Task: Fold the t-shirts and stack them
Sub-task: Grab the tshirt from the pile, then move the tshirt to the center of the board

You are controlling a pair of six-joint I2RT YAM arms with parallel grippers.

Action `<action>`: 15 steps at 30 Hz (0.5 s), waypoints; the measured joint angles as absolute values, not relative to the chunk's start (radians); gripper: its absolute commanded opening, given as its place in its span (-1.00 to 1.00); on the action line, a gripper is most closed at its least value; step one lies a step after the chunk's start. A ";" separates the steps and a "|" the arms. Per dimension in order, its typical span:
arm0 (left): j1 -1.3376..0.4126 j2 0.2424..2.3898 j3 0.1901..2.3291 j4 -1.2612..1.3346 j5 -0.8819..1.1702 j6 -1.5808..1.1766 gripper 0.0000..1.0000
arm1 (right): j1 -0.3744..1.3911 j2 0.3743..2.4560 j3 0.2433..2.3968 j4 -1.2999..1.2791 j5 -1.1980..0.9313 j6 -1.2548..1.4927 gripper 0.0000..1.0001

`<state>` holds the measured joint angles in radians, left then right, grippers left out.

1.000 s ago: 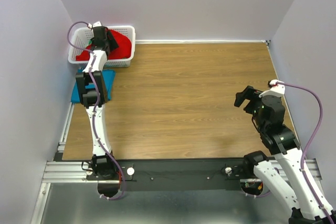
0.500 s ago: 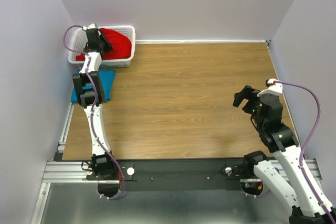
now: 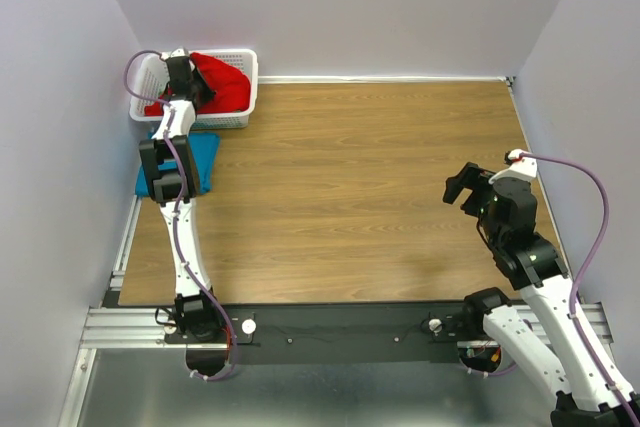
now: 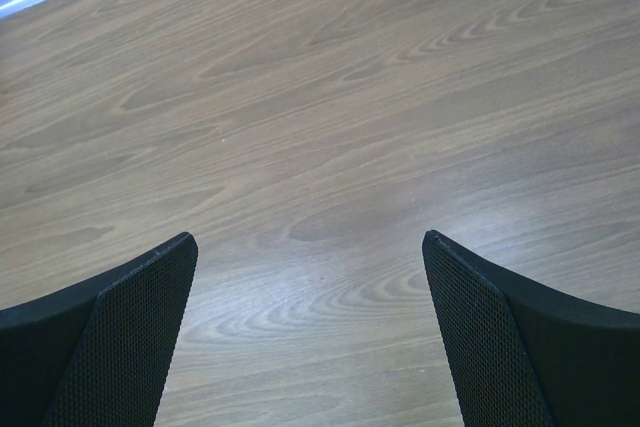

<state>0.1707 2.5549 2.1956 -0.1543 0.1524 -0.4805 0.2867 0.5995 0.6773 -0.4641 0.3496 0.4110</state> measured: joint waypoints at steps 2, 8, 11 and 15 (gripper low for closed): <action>0.169 2.532 2.168 -0.148 0.157 -0.479 -1.00 | 0.286 0.599 0.677 -0.464 0.349 0.411 1.00; 0.145 2.421 2.157 -0.169 0.165 -0.479 -1.00 | 0.287 0.602 0.677 -0.464 0.342 0.411 1.00; 0.115 2.319 2.158 -0.166 0.159 -0.478 -1.00 | 0.287 0.598 0.677 -0.464 0.341 0.410 1.00; 0.046 2.185 2.248 -0.161 0.147 -0.468 -1.00 | 0.287 0.582 0.677 -0.464 0.341 0.409 1.00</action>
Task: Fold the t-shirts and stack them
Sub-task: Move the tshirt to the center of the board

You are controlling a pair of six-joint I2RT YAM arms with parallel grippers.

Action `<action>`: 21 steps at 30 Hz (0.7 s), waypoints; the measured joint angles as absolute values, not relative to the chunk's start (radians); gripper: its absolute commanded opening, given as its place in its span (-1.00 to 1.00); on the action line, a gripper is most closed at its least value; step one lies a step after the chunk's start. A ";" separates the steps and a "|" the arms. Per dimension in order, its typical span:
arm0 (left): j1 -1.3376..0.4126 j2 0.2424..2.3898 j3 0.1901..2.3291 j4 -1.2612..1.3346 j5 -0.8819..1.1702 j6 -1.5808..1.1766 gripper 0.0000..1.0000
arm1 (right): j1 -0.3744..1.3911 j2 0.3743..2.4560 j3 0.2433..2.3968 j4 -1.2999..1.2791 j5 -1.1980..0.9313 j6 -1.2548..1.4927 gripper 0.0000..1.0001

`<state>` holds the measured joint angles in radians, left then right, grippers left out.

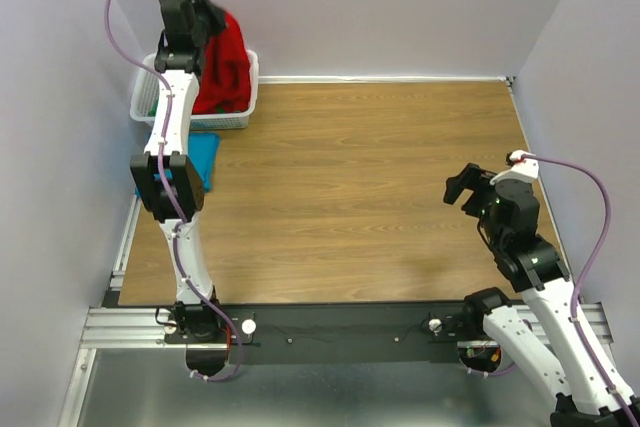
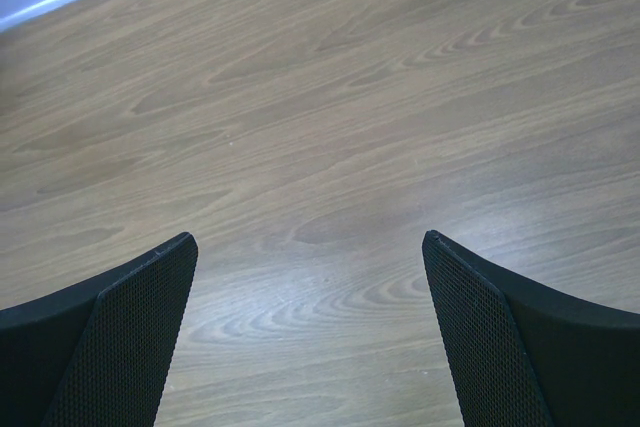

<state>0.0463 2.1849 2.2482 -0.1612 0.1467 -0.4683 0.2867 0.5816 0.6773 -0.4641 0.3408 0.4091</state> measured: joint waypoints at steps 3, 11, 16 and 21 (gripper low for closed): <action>-0.018 2.104 2.332 -0.150 0.147 -0.465 -1.00 | 0.286 0.559 0.677 -0.464 0.340 0.400 1.00; -0.259 1.892 2.384 -0.094 0.202 -0.465 -1.00 | 0.286 0.476 0.745 -0.464 0.311 0.387 1.00; -0.390 1.844 2.387 -0.039 0.251 -0.496 -1.00 | 0.287 0.429 0.793 -0.464 0.301 0.383 1.00; -0.493 1.815 2.277 0.011 0.318 -0.530 -0.93 | 0.286 0.380 0.815 -0.465 0.283 0.384 1.00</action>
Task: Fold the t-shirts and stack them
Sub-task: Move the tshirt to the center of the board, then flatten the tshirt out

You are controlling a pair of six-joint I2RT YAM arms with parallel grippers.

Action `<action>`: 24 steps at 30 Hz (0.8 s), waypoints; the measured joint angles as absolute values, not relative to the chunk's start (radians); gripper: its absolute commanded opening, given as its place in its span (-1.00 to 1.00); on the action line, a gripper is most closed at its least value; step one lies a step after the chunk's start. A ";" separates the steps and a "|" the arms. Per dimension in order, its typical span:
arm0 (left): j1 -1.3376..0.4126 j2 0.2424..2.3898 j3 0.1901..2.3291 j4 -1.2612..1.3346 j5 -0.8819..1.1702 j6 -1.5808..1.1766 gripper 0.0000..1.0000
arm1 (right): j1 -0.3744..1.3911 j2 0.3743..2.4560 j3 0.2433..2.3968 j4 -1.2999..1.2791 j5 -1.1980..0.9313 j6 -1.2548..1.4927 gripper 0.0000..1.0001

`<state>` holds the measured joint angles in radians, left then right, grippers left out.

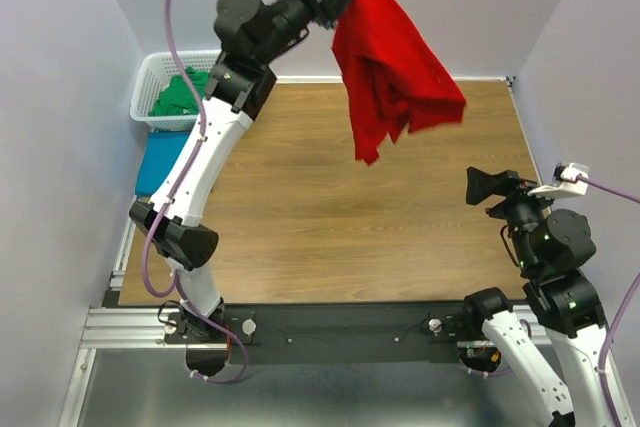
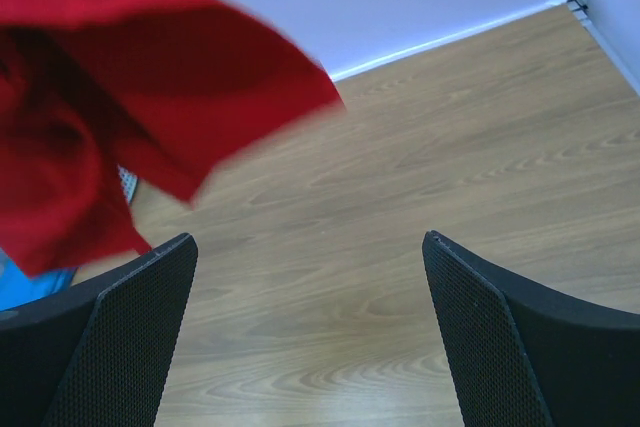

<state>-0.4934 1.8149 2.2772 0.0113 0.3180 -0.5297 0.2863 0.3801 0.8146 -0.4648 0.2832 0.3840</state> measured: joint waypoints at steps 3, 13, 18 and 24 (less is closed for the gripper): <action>-0.514 1.758 2.091 0.019 0.315 -0.522 -0.12 | 0.287 0.367 0.817 -0.466 0.258 0.385 1.00; -0.510 1.671 1.539 -0.128 0.017 -0.392 0.35 | 0.287 0.542 0.816 -0.500 0.097 0.409 1.00; -0.511 1.428 1.191 -0.145 -0.066 -0.352 0.35 | 0.286 0.738 0.815 -0.506 -0.015 0.429 1.00; -0.511 1.050 0.914 -0.091 -0.187 -0.305 0.33 | 0.306 1.023 0.815 -0.511 -0.186 0.390 1.00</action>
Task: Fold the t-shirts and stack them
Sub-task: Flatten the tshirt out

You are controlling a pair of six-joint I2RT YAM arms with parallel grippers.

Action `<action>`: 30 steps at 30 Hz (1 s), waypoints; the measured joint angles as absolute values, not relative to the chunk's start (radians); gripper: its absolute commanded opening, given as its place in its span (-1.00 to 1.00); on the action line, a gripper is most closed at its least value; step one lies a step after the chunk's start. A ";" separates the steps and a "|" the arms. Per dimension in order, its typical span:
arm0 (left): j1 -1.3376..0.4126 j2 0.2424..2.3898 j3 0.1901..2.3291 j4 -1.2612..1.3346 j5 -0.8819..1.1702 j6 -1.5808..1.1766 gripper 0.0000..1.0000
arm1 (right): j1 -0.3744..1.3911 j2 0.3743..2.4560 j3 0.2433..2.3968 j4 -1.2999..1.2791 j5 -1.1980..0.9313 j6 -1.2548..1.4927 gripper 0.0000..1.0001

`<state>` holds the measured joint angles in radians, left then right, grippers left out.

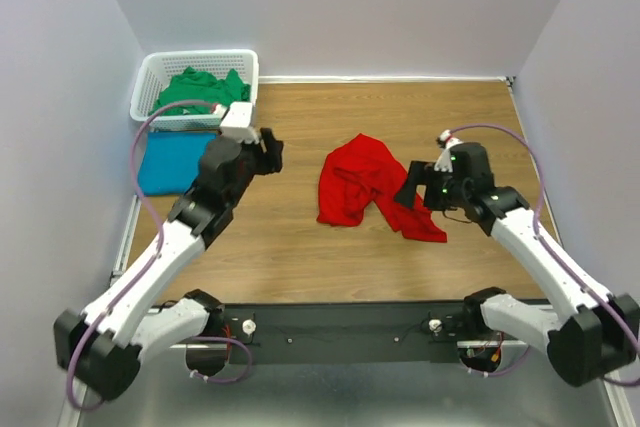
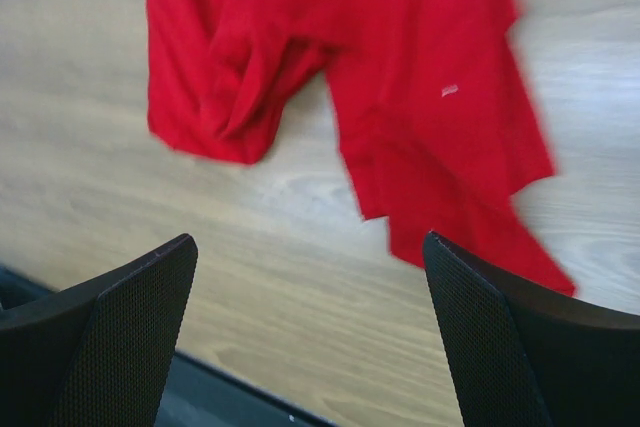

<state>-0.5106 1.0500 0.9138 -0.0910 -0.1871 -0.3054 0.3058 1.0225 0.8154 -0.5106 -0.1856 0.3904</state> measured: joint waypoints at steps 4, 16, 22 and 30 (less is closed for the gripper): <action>-0.511 0.836 0.742 -0.021 -0.282 -0.290 0.33 | 0.419 1.140 0.826 -0.511 -0.179 0.364 0.99; -0.439 0.719 0.628 -0.017 -0.599 -0.378 0.39 | 0.847 1.657 1.145 -0.479 0.026 0.236 0.14; -0.359 0.730 0.628 -0.018 -0.575 -0.397 0.39 | 0.926 1.845 1.244 -0.472 0.102 0.189 0.02; -0.329 0.740 0.628 -0.017 -0.518 -0.402 0.38 | 0.936 1.943 1.302 -0.469 0.192 0.157 -0.65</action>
<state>-0.3286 0.7399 0.6285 -0.0174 -0.5179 -0.4019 0.9356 1.9427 1.3022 -0.4690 0.1921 0.1566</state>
